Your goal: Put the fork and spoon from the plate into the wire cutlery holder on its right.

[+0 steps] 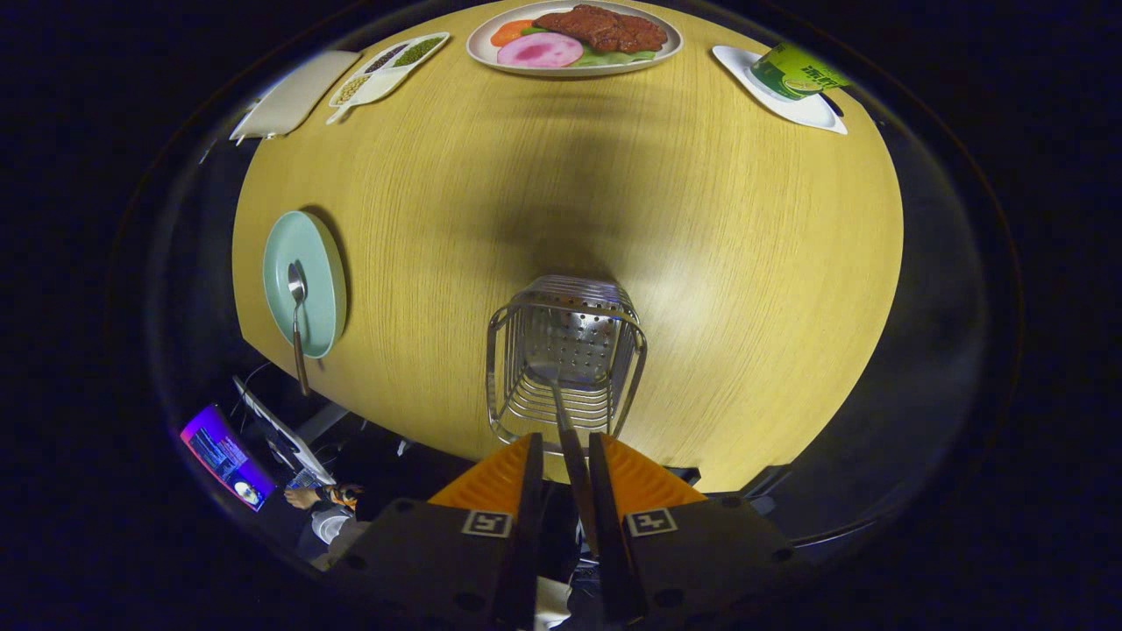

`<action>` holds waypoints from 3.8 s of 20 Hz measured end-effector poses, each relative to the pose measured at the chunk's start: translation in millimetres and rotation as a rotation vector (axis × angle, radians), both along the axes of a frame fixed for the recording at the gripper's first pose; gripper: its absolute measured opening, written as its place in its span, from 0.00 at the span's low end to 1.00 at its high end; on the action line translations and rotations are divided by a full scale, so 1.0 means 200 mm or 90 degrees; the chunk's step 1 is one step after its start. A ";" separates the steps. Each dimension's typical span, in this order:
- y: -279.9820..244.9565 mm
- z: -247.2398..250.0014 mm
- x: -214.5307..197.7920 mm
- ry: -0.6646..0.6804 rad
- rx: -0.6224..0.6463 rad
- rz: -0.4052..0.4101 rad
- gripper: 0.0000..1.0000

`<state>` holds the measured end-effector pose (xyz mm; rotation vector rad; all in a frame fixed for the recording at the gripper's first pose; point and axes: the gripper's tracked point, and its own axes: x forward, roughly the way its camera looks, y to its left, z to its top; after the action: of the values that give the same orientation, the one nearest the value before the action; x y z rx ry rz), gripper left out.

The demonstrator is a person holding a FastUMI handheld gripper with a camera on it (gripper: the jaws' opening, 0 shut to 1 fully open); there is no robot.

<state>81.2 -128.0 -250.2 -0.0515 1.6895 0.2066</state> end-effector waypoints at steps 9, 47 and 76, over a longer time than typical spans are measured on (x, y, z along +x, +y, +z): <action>0.15 0.53 0.04 -0.275 0.062 0.028 1.00; 1.79 -0.44 -0.06 -0.291 0.081 0.048 1.00; 1.80 -0.31 -0.03 -0.233 0.119 0.047 0.10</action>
<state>76.1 232.0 -311.8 -0.0104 1.2991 0.3857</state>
